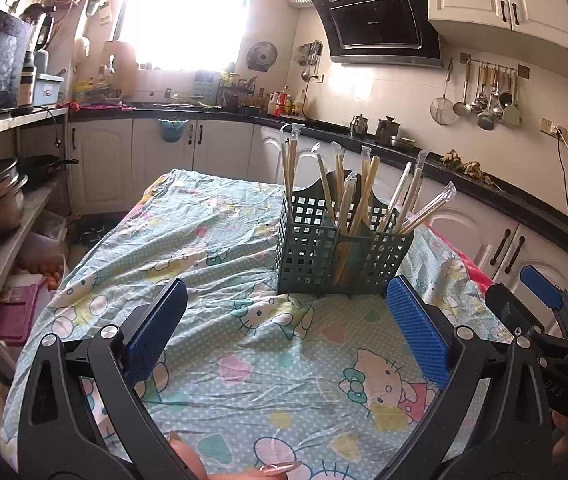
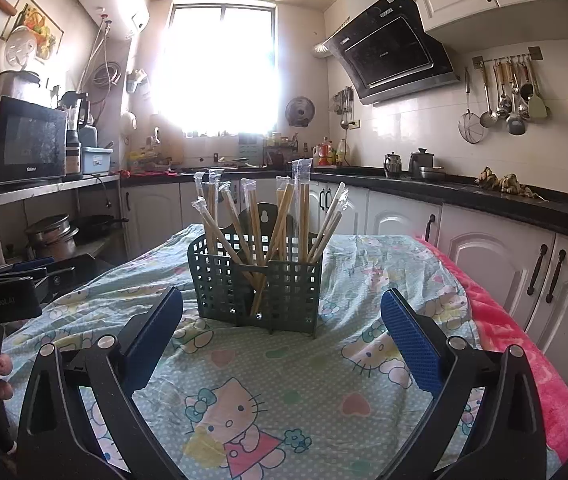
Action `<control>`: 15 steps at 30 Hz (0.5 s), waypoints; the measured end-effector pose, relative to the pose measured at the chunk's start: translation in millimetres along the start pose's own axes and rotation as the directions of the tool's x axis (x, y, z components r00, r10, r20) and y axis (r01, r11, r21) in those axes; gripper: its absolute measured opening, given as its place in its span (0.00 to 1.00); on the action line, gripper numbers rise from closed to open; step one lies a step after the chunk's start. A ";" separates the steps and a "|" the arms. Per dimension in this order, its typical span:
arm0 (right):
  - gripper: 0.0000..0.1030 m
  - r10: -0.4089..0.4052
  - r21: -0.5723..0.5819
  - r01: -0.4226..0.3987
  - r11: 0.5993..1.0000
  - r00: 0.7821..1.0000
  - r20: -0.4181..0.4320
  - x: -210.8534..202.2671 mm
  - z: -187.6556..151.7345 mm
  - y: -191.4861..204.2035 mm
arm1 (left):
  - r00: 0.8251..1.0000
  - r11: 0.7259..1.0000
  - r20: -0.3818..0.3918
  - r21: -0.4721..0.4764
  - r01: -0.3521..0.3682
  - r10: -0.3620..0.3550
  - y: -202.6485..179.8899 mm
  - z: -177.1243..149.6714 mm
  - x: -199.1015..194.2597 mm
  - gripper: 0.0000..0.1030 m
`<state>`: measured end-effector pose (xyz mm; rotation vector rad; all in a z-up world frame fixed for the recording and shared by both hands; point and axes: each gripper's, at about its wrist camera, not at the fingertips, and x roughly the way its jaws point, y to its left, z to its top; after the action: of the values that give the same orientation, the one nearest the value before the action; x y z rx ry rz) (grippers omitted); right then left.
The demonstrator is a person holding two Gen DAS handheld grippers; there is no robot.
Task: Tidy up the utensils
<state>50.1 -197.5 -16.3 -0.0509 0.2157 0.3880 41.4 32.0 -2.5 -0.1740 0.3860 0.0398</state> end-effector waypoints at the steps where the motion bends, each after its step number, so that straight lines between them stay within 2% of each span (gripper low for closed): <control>1: 0.94 0.001 0.000 -0.001 1.000 1.000 0.000 0.0 0.1 0.1 | 1.000 1.000 0.000 0.000 0.000 0.000 -0.1 0.0 0.2 0.90; 15: 0.94 0.004 -0.001 -0.004 1.000 1.000 0.002 -0.2 0.7 1.1 | 1.000 1.000 0.006 -0.005 -0.004 0.004 0.0 0.3 -1.5 0.90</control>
<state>49.6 -196.4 -15.6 -0.0512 0.2137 0.3921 40.1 32.0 -1.7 -0.1781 0.3806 0.0455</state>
